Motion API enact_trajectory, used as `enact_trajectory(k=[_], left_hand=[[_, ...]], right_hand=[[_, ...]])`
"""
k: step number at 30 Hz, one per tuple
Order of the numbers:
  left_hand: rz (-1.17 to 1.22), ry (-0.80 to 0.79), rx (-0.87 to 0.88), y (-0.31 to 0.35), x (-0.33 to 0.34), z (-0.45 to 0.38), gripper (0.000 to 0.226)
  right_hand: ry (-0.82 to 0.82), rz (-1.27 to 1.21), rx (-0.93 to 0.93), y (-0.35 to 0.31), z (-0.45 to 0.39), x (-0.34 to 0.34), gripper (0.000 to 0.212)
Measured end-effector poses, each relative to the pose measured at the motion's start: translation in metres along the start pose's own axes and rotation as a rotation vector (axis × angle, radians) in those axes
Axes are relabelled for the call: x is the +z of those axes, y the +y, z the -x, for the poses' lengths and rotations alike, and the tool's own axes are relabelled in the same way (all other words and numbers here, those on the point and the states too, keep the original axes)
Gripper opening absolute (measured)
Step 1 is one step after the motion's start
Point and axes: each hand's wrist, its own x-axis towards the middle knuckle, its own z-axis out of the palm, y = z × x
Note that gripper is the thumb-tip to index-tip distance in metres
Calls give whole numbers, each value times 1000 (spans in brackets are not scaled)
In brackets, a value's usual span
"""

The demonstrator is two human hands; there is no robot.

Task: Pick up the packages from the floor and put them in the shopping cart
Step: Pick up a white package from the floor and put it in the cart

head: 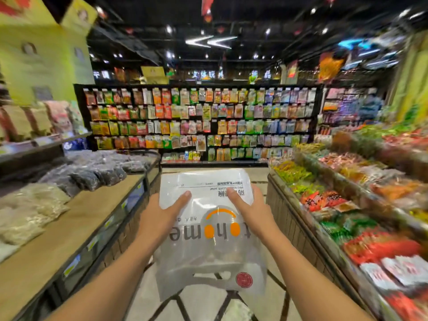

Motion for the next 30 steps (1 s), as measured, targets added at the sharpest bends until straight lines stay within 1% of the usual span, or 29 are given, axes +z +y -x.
enact_trajectory(k=[2, 6, 10, 12, 15, 16, 20, 21, 24, 26, 28, 30], left_hand=[[20, -16, 42, 29, 3, -4, 47], [41, -26, 140, 73, 9, -8, 54], [119, -114, 171, 103, 20, -3, 69], [153, -165, 198, 116, 28, 4, 66], [193, -268, 271, 133, 39, 19, 52], [192, -302, 292, 138, 44, 24, 52], [234, -464, 320, 151, 65, 56, 63], [249, -515, 328, 154, 72, 70, 64], [310, -604, 354, 162, 89, 100, 63], [339, -705, 353, 172, 99, 130, 64], [393, -811, 368, 182, 111, 167, 56], [447, -900, 417, 196, 119, 211, 46]], right_hand=[[42, -7, -31, -24, -4, -20, 67], [77, 25, -84, -57, 1, -58, 66], [221, 68, -94, -80, 25, -94, 70], [280, 97, -92, -90, 44, -110, 72], [364, 133, -102, -100, 76, -132, 67], [401, 145, -91, -103, 90, -139, 69], [575, 193, -19, -112, 152, -161, 85], [637, 205, -2, -113, 174, -169, 86], [749, 247, 13, -117, 225, -182, 86], [857, 286, 46, -123, 267, -194, 87], [917, 329, 71, -133, 314, -206, 87], [993, 353, 75, -142, 367, -218, 79]])
